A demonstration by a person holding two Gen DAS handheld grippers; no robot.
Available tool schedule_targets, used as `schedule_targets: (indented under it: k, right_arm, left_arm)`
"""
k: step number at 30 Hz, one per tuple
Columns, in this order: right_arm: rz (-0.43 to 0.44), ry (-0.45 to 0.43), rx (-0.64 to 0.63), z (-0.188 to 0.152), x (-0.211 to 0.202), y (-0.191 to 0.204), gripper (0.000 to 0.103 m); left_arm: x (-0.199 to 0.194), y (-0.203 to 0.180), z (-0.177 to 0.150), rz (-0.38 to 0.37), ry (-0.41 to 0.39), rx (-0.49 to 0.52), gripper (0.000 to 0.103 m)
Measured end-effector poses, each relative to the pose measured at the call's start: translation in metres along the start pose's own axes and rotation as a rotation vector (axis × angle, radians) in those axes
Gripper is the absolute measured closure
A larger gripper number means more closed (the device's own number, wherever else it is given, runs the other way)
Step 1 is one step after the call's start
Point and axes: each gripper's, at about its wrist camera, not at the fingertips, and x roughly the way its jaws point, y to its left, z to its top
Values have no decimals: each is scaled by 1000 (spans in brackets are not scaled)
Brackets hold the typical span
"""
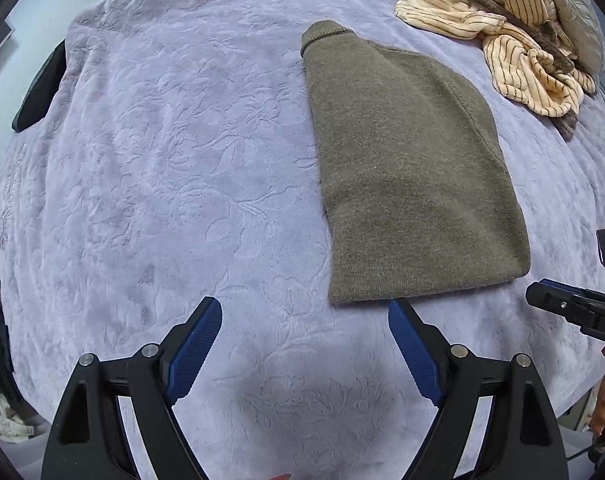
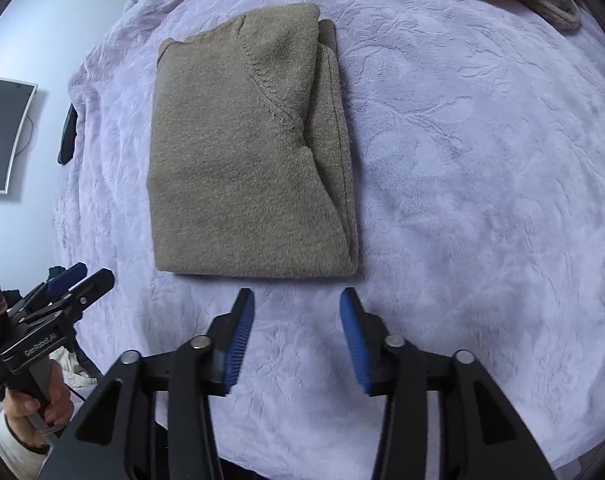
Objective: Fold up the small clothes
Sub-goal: 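Release the sweater with both grippers and withdraw them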
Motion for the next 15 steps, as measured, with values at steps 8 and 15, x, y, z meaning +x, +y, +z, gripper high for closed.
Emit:
schedule_targets:
  k: [8, 15]
  right_arm:
    - [-32, -49, -36, -5, -10, 5, 19]
    - [-23, -12, -17, -3, -1, -3, 19]
  left_arm:
    - [6, 3, -2, -6, 38, -25, 0]
    - [16, 2, -1, -12, 72, -23, 0]
